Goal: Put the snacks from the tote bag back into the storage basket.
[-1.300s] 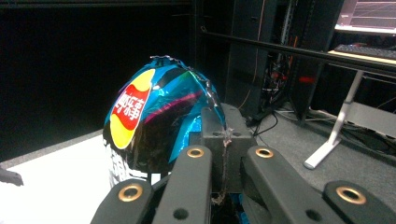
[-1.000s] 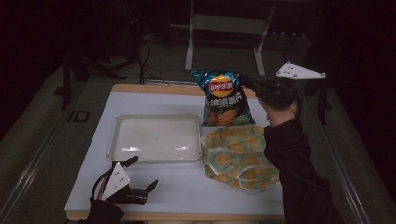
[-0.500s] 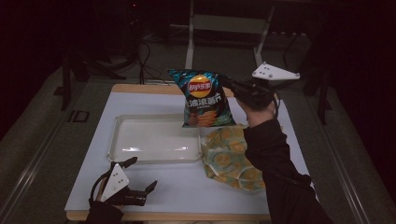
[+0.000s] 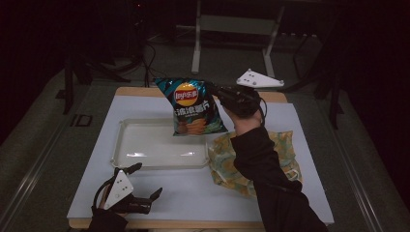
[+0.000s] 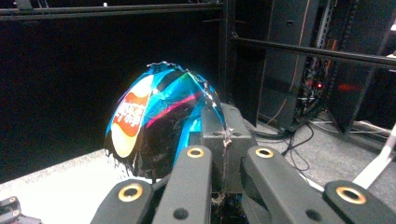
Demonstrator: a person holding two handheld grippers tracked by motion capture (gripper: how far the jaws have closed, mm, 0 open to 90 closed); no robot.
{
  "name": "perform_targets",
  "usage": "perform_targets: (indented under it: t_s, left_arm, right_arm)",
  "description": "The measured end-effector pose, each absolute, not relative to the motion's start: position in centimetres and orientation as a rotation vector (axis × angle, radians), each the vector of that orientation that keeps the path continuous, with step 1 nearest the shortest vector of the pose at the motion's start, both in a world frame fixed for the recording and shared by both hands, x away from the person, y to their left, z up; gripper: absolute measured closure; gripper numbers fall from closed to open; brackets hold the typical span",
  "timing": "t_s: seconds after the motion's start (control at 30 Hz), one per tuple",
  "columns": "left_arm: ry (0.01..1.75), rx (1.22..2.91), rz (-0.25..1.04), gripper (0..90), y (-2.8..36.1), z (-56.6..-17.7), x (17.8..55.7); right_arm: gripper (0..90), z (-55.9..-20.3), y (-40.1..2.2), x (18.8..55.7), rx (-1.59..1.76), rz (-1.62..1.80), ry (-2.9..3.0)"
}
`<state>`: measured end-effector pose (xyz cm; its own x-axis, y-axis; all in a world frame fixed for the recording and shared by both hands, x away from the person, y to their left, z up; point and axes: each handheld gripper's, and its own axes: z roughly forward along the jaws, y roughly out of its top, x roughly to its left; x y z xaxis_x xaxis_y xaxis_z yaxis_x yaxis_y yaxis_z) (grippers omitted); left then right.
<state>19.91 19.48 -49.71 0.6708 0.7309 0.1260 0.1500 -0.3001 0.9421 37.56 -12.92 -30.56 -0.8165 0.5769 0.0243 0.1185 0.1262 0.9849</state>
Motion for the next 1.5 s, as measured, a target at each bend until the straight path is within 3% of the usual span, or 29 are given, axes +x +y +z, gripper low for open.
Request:
perform_targets:
  t_s: [0.9, 1.5]
  left_arm:
    - [0.696, 1.812, 0.684, 2.1, 19.6, -49.7, 19.9]
    - [0.686, 1.809, 0.680, 2.1, 19.5, -49.7, 19.9]
  right_arm:
    - [90.0, -36.4, -3.3, 37.6, 0.778, 1.792, 2.089]
    - [90.0, -42.2, -2.8, 37.3, 0.867, 1.796, 2.203]
